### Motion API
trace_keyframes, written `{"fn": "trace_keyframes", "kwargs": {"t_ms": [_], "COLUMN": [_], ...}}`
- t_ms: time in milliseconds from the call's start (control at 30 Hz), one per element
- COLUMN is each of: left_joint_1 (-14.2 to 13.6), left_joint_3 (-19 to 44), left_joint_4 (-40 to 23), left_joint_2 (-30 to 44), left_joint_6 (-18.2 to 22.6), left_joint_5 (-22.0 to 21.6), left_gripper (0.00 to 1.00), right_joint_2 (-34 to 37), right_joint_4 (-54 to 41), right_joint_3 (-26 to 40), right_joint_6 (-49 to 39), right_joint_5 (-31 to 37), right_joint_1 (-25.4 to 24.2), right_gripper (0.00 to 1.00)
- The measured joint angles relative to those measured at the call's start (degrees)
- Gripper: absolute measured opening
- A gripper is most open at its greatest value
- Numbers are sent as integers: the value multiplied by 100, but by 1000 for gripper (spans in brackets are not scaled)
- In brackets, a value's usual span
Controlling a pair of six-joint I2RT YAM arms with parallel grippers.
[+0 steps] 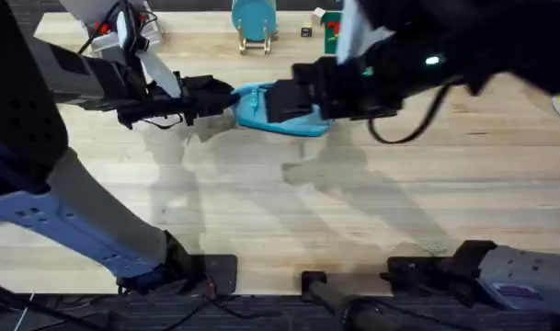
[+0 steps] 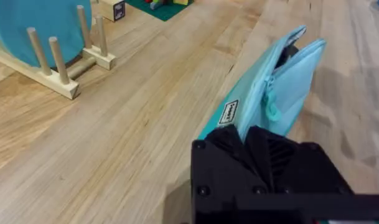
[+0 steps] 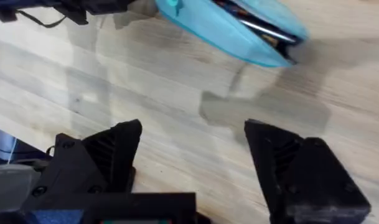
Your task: Unzip the bag, pick up the pens from the table one at a time and place them inside, then zip the bag closed.
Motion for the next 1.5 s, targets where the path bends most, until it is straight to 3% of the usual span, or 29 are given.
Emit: {"fn": "trace_keyframes", "kwargs": {"t_ms": [600,1500], "left_joint_1": [0,0], "left_joint_3": [0,0], "left_joint_4": [1,1], "left_joint_2": [0,0], "left_joint_6": [0,0], "left_joint_5": [0,-2], "left_gripper": [41,42], "right_joint_2": [894,937], "right_joint_4": [491,1322], "right_joint_3": [0,-2], "right_joint_6": [696,764], "right_joint_5": [-5,467], "right_joint_1": [117,397], "right_gripper": [997,996]}}
